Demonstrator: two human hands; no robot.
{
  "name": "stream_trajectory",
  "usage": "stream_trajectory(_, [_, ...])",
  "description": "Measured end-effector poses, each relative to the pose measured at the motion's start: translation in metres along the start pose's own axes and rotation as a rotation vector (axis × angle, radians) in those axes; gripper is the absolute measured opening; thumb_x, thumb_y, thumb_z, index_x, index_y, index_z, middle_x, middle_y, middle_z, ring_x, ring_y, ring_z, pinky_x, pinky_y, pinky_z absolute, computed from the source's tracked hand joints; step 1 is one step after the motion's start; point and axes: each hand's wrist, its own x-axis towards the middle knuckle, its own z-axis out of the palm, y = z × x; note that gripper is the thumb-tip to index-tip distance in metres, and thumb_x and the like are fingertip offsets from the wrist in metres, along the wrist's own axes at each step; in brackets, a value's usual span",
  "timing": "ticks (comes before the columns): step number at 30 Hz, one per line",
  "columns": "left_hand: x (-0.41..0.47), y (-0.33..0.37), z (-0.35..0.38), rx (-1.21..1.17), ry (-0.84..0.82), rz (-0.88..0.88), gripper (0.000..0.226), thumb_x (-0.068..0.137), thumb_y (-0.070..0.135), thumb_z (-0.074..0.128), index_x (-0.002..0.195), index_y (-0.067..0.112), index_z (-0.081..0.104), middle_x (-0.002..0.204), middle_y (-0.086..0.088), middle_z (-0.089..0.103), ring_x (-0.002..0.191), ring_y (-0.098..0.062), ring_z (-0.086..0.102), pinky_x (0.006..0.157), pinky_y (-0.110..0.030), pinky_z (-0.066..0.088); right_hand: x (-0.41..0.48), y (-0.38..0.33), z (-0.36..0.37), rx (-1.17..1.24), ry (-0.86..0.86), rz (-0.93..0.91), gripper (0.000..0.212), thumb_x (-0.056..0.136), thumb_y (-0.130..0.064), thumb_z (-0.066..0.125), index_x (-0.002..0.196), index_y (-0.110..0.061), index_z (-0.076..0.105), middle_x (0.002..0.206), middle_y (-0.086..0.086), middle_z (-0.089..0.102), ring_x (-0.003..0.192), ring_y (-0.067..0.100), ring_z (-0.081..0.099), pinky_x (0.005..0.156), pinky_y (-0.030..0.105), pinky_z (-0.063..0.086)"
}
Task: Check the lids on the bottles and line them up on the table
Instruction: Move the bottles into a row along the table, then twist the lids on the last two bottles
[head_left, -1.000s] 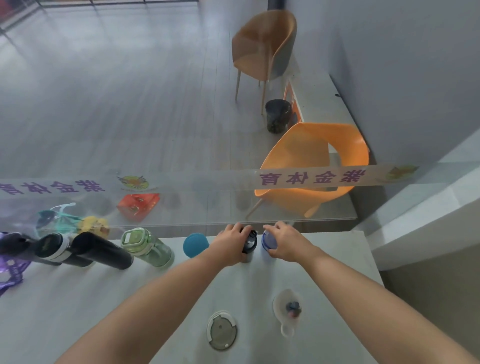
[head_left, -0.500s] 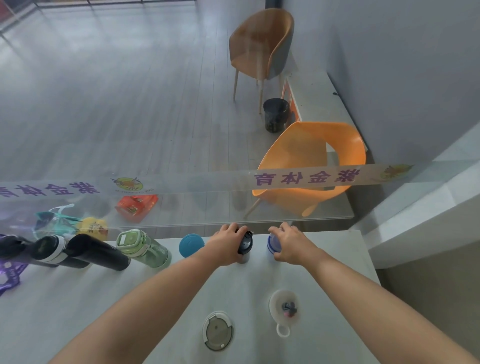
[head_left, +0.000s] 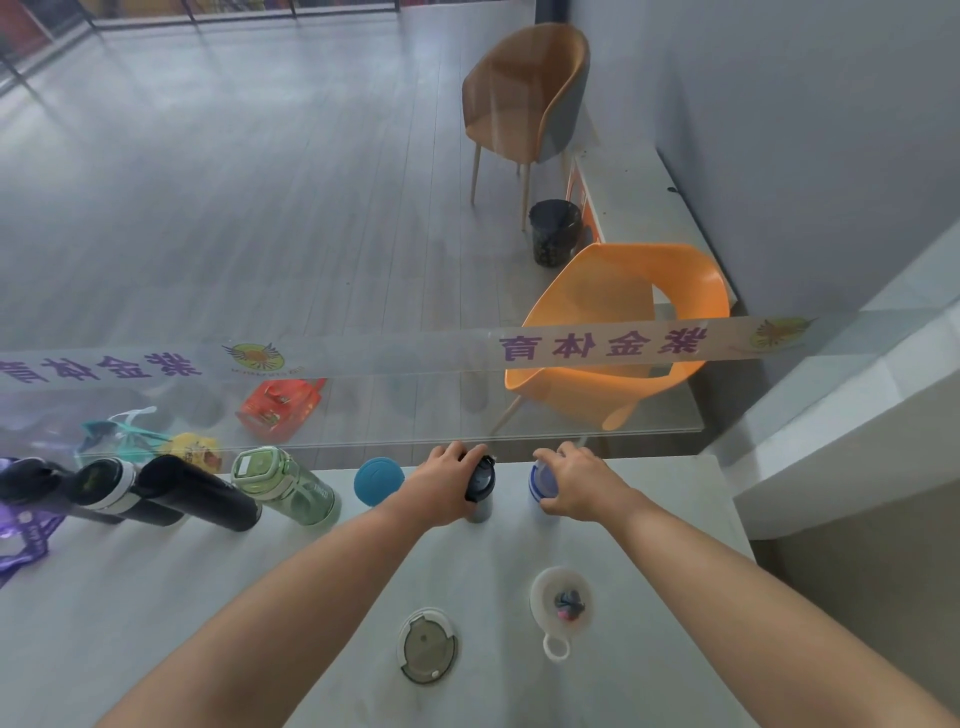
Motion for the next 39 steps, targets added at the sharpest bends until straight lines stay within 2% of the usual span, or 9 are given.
stream_trajectory(4, [-0.017,0.006,-0.002,0.035,0.064,0.006,0.095,0.082,0.046,0.074,0.152,0.029,0.012,0.153,-0.003,0.025,0.136,-0.031,0.028,0.11,-0.048,0.039,-0.013,0.003,0.002,-0.089,0.098,-0.04,0.095,0.079,-0.067,0.066,0.156,-0.032,0.022,0.151,0.005,0.041,0.136,0.032,0.042,0.111,0.045,0.034])
stream_trajectory(8, [-0.053,0.015,-0.003,0.043,0.252,0.172,0.064,0.092,0.049,0.058,0.146,0.025,0.032,0.147,0.002,0.037,0.132,-0.022,0.033,0.109,-0.04,0.04,-0.037,-0.004,0.005,-0.045,0.289,-0.097,0.071,0.085,-0.057,0.066,0.146,-0.028,0.043,0.146,0.002,0.048,0.134,0.027,0.045,0.108,0.042,0.038])
stream_trajectory(11, [-0.081,0.015,0.006,0.08,0.16,0.301,0.05,0.096,0.048,0.05,0.138,0.022,0.045,0.138,0.002,0.046,0.124,-0.019,0.041,0.104,-0.036,0.042,-0.058,-0.011,0.015,-0.015,0.364,-0.133,0.051,0.086,-0.047,0.066,0.13,-0.023,0.057,0.134,0.0,0.058,0.122,0.026,0.054,0.101,0.038,0.042])
stream_trajectory(14, [-0.106,0.01,0.019,0.11,0.022,0.321,0.052,0.094,0.055,0.05,0.137,0.026,0.045,0.136,0.002,0.047,0.121,-0.021,0.044,0.098,-0.037,0.044,-0.081,-0.023,0.029,-0.029,0.395,-0.117,0.041,0.089,-0.042,0.064,0.123,-0.02,0.063,0.127,0.002,0.063,0.116,0.028,0.058,0.098,0.039,0.045])
stream_trajectory(20, [-0.156,0.003,0.059,0.186,-0.151,0.256,0.084,0.076,0.07,0.06,0.145,0.037,0.026,0.147,0.001,0.034,0.13,-0.027,0.036,0.102,-0.045,0.04,-0.119,-0.053,0.067,-0.096,0.132,0.015,0.064,0.087,-0.056,0.06,0.143,-0.029,0.046,0.138,0.002,0.052,0.127,0.027,0.05,0.105,0.039,0.038])
stream_trajectory(24, [-0.176,-0.006,0.079,0.229,-0.156,0.247,0.096,0.073,0.062,0.07,0.146,0.041,0.012,0.149,-0.004,0.027,0.128,-0.033,0.036,0.098,-0.049,0.043,-0.13,-0.062,0.094,-0.126,0.001,0.114,0.079,0.082,-0.057,0.065,0.15,-0.032,0.034,0.145,0.006,0.044,0.132,0.032,0.046,0.107,0.041,0.037])
stream_trajectory(29, [-0.182,-0.013,0.093,0.191,-0.103,0.192,0.082,0.079,0.035,0.068,0.144,0.038,0.018,0.142,-0.007,0.029,0.118,-0.035,0.043,0.087,-0.047,0.051,-0.128,-0.065,0.109,-0.195,-0.009,0.135,0.074,0.083,-0.049,0.068,0.147,-0.031,0.037,0.143,0.007,0.045,0.129,0.033,0.045,0.103,0.042,0.038])
stream_trajectory(33, [-0.178,-0.011,0.095,0.149,-0.098,0.169,0.077,0.076,0.036,0.067,0.14,0.035,0.024,0.137,-0.007,0.033,0.111,-0.034,0.044,0.08,-0.044,0.053,-0.124,-0.059,0.11,-0.237,-0.02,0.172,0.074,0.08,-0.05,0.07,0.144,-0.033,0.037,0.139,0.007,0.044,0.121,0.035,0.05,0.095,0.044,0.043])
stream_trajectory(39, [-0.159,0.013,0.092,0.149,-0.09,0.17,0.076,0.076,0.038,0.07,0.138,0.034,0.027,0.135,-0.006,0.036,0.109,-0.032,0.045,0.081,-0.042,0.053,-0.119,-0.04,0.109,-0.148,-0.046,0.221,0.054,0.082,-0.03,0.063,0.133,-0.028,0.045,0.132,0.008,0.042,0.116,0.037,0.049,0.09,0.045,0.049])
